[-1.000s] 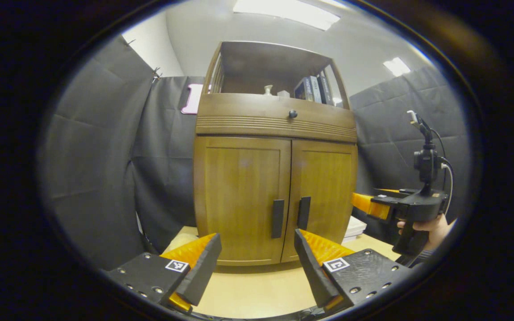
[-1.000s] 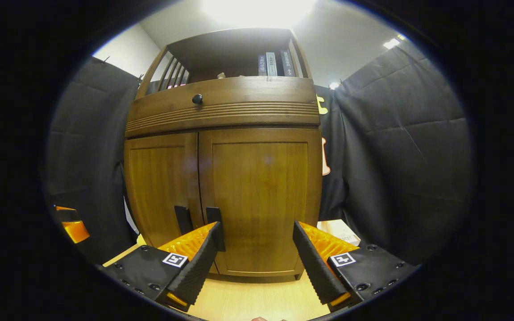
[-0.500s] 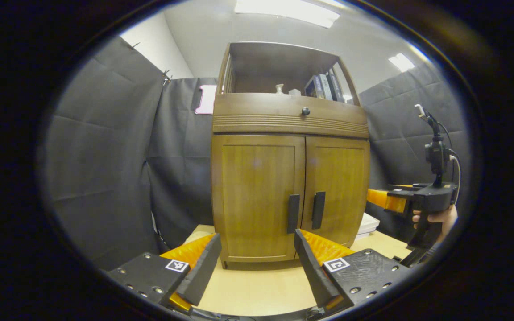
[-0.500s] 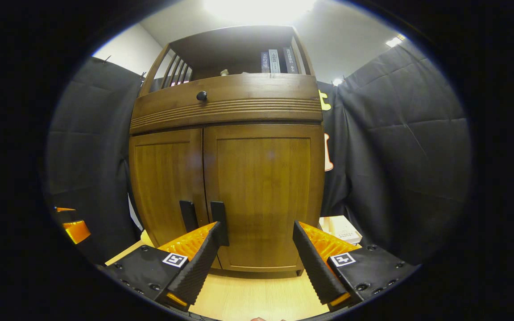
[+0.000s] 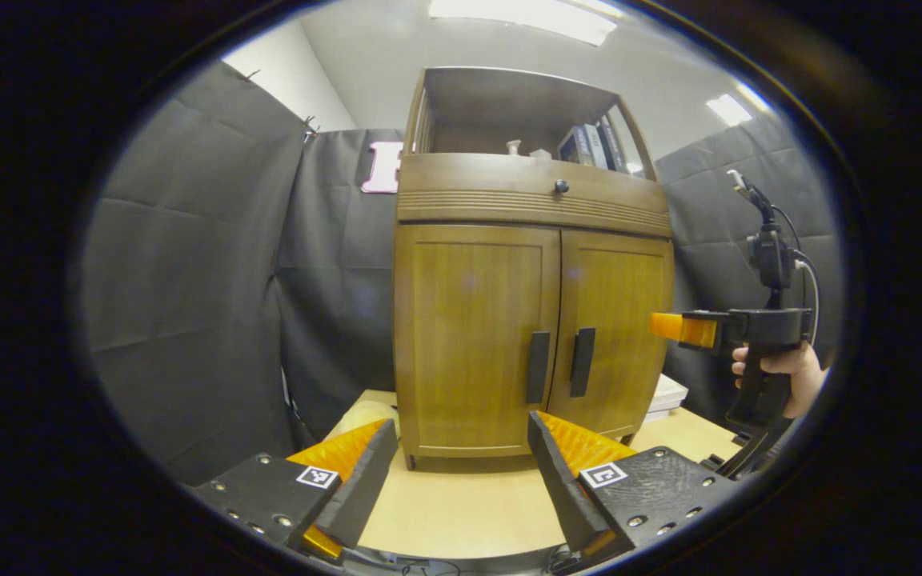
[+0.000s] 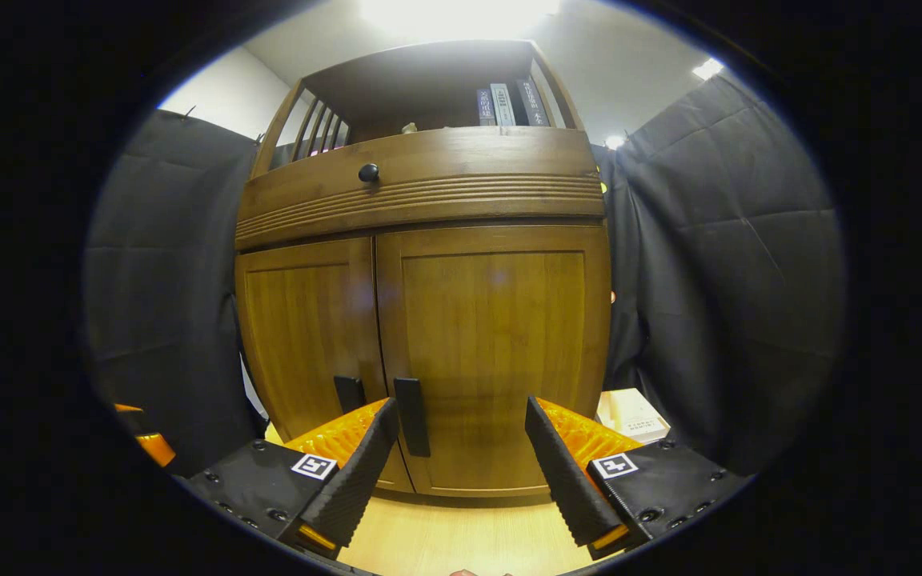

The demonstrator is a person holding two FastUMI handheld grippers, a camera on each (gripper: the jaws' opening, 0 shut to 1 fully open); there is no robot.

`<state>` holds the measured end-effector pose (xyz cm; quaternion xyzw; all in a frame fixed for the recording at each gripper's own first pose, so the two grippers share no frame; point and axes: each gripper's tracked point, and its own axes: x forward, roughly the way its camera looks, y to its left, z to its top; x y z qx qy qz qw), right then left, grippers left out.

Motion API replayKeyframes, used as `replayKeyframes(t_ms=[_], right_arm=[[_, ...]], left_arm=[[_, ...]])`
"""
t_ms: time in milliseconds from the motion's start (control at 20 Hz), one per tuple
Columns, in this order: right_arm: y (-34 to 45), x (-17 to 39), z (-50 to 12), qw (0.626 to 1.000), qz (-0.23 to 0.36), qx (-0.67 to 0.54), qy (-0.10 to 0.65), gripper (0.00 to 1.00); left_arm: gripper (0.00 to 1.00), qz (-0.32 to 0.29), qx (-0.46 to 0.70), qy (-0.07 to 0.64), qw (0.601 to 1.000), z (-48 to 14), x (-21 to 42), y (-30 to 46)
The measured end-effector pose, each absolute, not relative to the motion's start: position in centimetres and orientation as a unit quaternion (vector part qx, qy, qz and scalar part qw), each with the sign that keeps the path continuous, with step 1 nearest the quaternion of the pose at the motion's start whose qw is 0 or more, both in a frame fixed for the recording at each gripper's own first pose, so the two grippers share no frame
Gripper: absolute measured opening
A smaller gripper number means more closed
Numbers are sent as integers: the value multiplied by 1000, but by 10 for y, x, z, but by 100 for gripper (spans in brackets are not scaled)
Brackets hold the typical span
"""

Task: Open the right door of the double-door shoe cabinet with the right hand, and open the left door with the left hand.

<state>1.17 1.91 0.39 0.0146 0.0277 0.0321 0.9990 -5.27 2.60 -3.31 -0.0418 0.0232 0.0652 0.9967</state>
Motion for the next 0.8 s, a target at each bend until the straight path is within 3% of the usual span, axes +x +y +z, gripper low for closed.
replayKeyframes(t_ms=[450,500,600,650,800], right_arm=[[43,48,18,998,51,21,21,94],[46,51,16,998,54,21,23,100],[53,59,13,998,61,22,26,94],[56,63,10,997,64,23,29,100],[68,75,-1,996,74,22,40,99]], left_arm=[[92,87,-47,39,994,-58,-86,12],[92,92,-47,40,994,-56,-89,10],[92,103,-47,36,993,-52,-97,11],[92,107,-48,35,992,-49,-100,11],[92,121,-52,44,990,-48,-111,7]])
